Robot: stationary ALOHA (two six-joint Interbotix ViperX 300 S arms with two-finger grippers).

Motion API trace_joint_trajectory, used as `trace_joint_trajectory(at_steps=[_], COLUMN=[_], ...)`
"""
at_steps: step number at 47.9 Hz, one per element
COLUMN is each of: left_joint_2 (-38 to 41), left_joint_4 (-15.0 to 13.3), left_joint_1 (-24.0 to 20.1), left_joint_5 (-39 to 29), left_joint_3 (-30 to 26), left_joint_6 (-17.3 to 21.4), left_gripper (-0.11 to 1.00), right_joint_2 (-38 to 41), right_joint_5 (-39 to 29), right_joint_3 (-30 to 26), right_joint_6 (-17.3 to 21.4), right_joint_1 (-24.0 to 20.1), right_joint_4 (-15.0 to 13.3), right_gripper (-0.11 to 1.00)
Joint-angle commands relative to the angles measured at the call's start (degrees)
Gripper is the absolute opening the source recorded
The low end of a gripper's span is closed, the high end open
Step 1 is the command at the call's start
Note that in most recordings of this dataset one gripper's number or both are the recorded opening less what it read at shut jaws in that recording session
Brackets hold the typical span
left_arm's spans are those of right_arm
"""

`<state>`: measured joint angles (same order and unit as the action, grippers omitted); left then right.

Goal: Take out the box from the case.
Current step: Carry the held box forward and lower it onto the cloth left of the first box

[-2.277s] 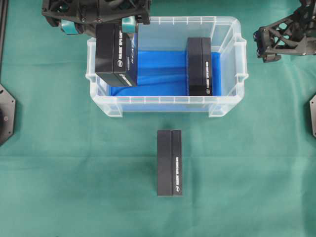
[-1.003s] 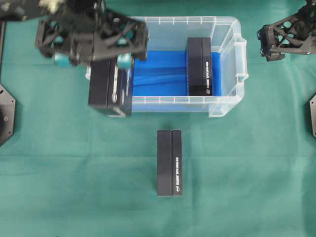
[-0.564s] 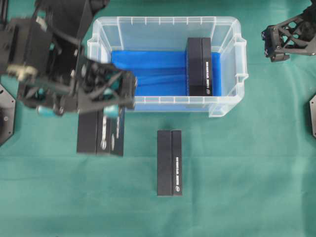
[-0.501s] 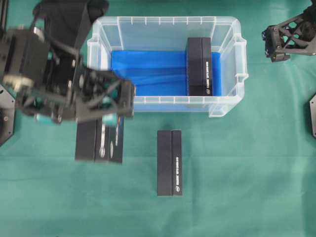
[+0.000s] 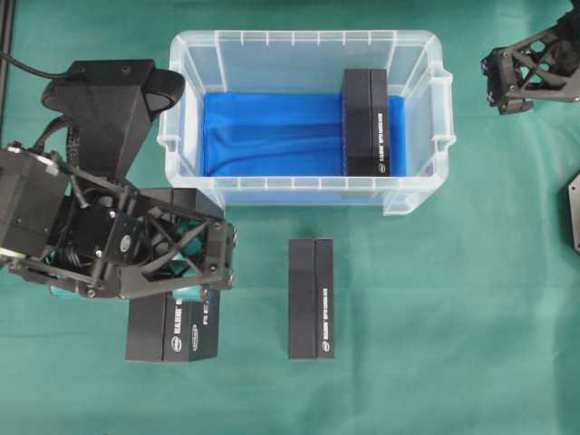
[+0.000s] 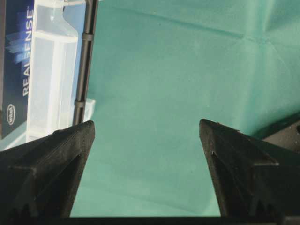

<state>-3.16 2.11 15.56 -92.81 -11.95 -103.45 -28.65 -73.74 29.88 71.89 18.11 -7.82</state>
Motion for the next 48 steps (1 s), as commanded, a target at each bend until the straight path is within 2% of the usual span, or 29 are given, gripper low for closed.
trace_joint_trajectory(at_steps=[1, 10, 16, 31, 48], left_joint_2=[-1.58, -1.49, -1.67, -2.90, -0.88], left_joint_4=[0.35, 0.44, 0.44, 1.32, 1.23], left_joint_1=[0.18, 0.26, 0.18, -1.05, -1.05], left_joint_5=[0.18, 2.11, 6.15, 17.67, 32.26], left_joint_3=[-0.26, 2.20, 6.42, 19.25, 29.44], left_joint_6=[-0.09, -0.18, -0.18, -0.18, 0.00], left_gripper=[0.62, 0.62, 0.62, 0.62, 0.62], right_joint_2=[-0.62, -0.62, -0.62, -0.62, -0.62], right_joint_5=[0.00, 0.00, 0.00, 0.00, 0.00], right_joint_3=[-0.62, -0.62, -0.62, -0.53, -0.53], right_joint_6=[-0.09, -0.09, -0.09, 0.18, 0.44], right_joint_1=[0.09, 0.00, 0.00, 0.09, 0.09], right_joint_4=[-0.18, -0.26, -0.26, -0.70, -0.70], right_gripper=[0.89, 0.89, 0.89, 0.89, 0.89])
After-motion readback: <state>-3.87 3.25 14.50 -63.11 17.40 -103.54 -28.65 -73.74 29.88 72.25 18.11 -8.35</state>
